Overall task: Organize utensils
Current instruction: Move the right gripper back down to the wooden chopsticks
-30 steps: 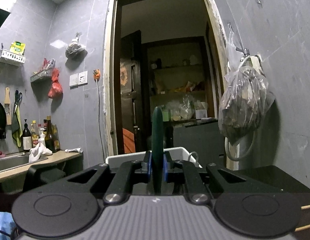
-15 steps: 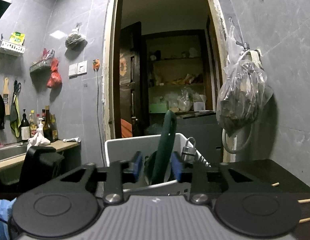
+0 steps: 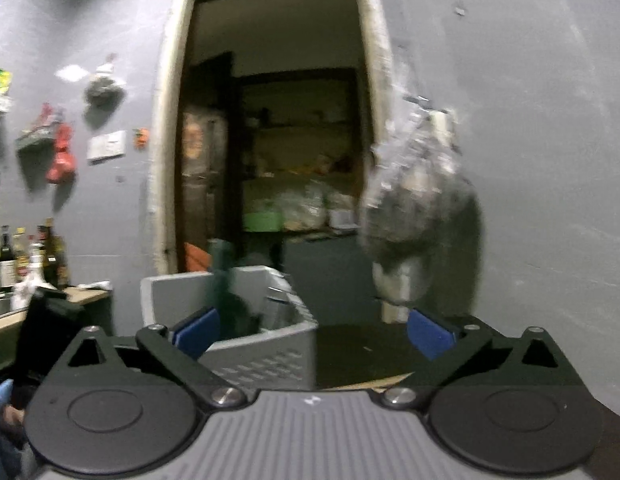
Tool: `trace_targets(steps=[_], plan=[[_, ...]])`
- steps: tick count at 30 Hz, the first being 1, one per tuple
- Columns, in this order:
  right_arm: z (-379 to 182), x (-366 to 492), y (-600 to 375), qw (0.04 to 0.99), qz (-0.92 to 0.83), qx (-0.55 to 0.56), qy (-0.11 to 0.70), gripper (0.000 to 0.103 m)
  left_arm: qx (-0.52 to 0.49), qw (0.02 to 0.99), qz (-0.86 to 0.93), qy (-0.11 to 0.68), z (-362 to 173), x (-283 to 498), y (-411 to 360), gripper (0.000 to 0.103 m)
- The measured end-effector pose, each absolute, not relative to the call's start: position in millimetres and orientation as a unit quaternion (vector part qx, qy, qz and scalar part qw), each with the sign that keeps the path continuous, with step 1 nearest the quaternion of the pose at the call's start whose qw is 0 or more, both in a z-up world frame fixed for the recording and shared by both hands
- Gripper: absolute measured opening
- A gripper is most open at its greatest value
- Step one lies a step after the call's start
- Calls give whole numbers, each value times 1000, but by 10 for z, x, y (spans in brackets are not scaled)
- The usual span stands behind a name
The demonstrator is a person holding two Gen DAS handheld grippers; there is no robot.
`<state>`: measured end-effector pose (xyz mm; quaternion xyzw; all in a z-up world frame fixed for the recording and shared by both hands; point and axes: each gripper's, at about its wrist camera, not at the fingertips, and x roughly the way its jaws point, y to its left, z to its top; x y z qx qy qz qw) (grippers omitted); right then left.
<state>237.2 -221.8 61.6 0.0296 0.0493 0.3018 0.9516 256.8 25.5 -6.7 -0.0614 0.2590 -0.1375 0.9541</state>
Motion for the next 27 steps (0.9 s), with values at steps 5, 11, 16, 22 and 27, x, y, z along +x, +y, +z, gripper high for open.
trace_targets(steps=[5, 11, 16, 22, 27], plan=[[471, 2587, -2399, 958, 256, 30, 127, 103, -57, 954, -136, 263, -74, 2592, 241, 80], [207, 2856, -2380, 947, 244, -15, 210, 103, -55, 953, -137, 264, -61, 2604, 240, 80], [45, 3136, -2269, 933, 248, -91, 244, 103, -58, 953, -136, 265, -55, 2607, 227, 80], [-43, 3509, -2424, 930, 243, -64, 267, 103, -60, 953, -128, 268, -42, 2616, 183, 80], [-90, 3819, -2649, 930, 229, 14, 287, 103, -62, 953, -126, 269, -30, 2622, 172, 80]])
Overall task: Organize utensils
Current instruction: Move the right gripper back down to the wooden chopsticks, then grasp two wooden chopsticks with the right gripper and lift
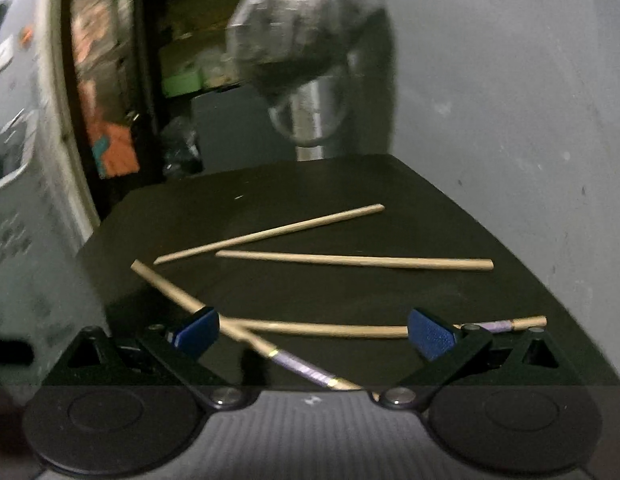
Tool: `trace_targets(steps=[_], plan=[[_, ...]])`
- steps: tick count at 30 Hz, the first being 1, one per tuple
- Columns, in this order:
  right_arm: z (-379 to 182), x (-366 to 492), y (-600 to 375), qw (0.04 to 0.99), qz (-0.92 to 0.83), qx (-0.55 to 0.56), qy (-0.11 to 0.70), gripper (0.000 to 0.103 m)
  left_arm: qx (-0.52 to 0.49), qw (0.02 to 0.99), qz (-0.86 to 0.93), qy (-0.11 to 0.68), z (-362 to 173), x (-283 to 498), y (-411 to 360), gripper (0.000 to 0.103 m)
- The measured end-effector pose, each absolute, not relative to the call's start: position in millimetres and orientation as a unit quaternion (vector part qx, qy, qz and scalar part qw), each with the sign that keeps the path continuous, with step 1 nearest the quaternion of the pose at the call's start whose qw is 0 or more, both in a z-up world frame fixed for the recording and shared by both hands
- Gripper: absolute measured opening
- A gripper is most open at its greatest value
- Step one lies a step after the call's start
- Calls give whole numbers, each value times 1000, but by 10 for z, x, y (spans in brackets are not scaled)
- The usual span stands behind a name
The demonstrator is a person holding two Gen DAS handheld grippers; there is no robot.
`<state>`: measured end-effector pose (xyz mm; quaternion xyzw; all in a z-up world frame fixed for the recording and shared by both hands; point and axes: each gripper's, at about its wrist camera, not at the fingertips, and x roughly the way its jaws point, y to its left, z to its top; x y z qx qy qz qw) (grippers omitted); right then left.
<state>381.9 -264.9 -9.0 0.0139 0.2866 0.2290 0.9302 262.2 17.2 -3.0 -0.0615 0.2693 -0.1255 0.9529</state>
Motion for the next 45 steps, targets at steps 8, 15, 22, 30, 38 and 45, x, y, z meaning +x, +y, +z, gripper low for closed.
trace_targets(steps=[8, 15, 22, 30, 38, 45], plan=[[-138, 4277, -2839, 933, 170, 53, 314, 103, -63, 953, -124, 270, -30, 2624, 172, 80], [-187, 4119, -2950, 927, 144, 82, 336, 102, -63, 953, -126, 268, -38, 2625, 166, 80], [-155, 3839, -2791, 916, 199, 97, 335, 102, -63, 953, -126, 267, -47, 2621, 174, 80], [-140, 3896, -2278, 909, 253, -1, 332, 98, -63, 953, -126, 267, -50, 2620, 177, 80], [-110, 3705, -2087, 911, 253, -61, 320, 51, -63, 953, -126, 267, -52, 2619, 180, 80], [-80, 3261, -2207, 910, 245, -41, 333, 17, -63, 953, -129, 266, -70, 2613, 208, 80]])
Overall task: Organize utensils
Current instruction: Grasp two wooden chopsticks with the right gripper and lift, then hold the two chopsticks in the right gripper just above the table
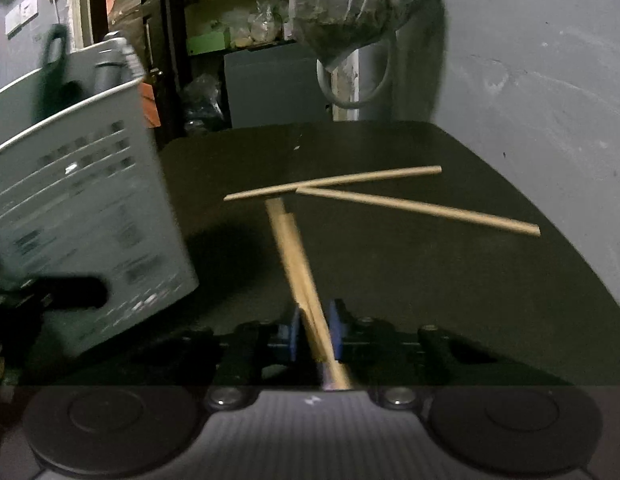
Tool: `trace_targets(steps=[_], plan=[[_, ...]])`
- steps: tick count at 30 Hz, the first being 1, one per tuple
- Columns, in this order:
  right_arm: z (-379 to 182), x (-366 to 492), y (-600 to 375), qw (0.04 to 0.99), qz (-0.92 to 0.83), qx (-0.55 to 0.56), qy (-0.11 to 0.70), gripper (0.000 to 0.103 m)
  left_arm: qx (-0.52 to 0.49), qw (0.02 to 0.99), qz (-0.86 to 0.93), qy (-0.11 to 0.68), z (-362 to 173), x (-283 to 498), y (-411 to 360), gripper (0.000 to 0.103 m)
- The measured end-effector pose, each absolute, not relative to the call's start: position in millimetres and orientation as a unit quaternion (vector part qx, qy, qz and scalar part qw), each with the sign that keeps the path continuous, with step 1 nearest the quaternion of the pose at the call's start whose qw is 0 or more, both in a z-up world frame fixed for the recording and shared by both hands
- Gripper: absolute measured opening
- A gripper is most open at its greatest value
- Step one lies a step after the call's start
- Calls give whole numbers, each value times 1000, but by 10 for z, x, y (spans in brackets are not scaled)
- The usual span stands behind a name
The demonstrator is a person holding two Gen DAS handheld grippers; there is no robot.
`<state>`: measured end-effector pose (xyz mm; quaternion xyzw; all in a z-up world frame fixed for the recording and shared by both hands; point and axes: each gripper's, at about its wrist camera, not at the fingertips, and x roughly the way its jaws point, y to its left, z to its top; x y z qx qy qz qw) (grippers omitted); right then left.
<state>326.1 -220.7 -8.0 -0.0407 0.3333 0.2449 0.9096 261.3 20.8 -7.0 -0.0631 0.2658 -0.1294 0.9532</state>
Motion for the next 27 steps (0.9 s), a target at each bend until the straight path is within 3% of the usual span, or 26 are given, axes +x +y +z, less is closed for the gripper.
trace_targets(steps=[8, 9, 13, 15, 23, 27], plan=[[-53, 2646, -2321, 903, 228, 37, 361, 19, -62, 953, -132, 265, -80, 2612, 219, 80], [-60, 2613, -2350, 903, 228, 48, 360, 21, -62, 953, -132, 265, -81, 2614, 223, 80], [-49, 2540, -2519, 904, 220, 90, 356, 47, -61, 953, -134, 265, -82, 2616, 223, 80], [-23, 2458, -2613, 905, 215, 97, 355, 50, -61, 953, -135, 265, -84, 2622, 225, 80], [39, 2025, -2613, 893, 204, 60, 395, 46, -60, 952, -136, 266, -87, 2625, 234, 80], [76, 1957, -2491, 894, 188, 18, 406, 20, -60, 953, -136, 265, -87, 2625, 235, 80]])
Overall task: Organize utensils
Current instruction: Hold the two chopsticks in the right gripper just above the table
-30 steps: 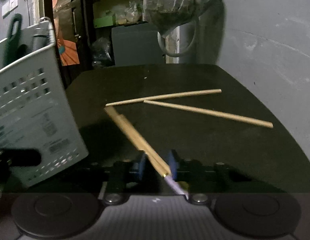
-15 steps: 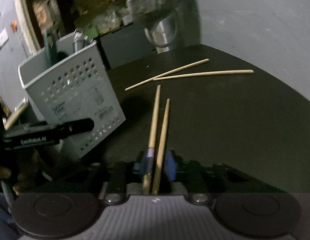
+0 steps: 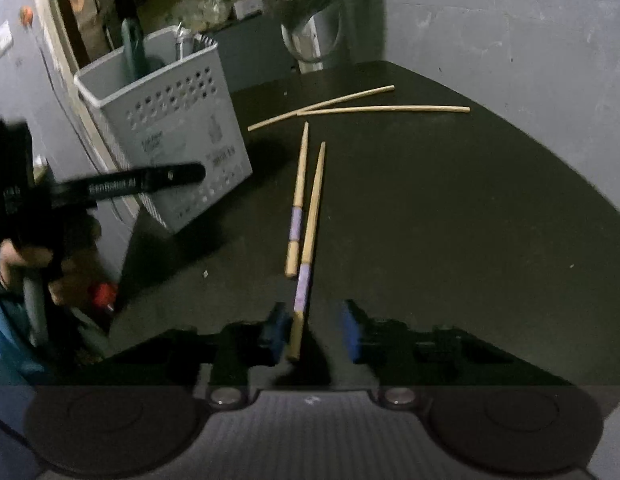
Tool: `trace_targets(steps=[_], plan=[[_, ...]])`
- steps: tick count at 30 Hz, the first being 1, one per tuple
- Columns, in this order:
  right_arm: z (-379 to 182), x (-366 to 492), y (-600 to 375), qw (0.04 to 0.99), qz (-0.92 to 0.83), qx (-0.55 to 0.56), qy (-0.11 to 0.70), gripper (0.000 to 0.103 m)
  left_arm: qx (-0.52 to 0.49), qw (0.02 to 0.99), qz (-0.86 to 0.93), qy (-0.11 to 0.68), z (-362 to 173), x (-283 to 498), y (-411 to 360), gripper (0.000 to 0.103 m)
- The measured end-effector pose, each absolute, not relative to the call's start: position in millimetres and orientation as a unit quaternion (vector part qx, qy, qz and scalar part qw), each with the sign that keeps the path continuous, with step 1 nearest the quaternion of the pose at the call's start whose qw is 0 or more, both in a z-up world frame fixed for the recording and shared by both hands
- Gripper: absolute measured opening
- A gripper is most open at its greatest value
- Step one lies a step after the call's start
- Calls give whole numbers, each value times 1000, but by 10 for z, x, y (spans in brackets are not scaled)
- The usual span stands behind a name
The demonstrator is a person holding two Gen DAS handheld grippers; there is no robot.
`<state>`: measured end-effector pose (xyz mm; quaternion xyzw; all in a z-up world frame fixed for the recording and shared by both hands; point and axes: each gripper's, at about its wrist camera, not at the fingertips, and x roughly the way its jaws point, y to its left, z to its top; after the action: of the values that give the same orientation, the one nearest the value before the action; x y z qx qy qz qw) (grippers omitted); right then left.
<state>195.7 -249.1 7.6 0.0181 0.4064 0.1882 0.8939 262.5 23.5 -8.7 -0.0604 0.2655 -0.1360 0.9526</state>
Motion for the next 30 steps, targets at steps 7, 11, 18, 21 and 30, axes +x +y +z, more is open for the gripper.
trace_targets(steps=[7, 11, 18, 21, 30], plan=[[21, 2105, -2449, 907, 165, 8, 387, 7, -60, 953, -136, 265, -86, 2623, 233, 80], [-17, 2280, -2406, 912, 179, -3, 369, 7, -60, 953, -136, 265, -88, 2622, 233, 80], [-28, 2507, -2281, 907, 212, -36, 361, 7, -61, 953, -137, 265, -89, 2623, 235, 80], [-25, 2513, -2274, 906, 214, -39, 363, 7, -61, 953, -137, 265, -89, 2621, 234, 81], [-2, 2462, -2276, 903, 215, -42, 369, 7, -61, 953, -136, 264, -90, 2622, 234, 81]])
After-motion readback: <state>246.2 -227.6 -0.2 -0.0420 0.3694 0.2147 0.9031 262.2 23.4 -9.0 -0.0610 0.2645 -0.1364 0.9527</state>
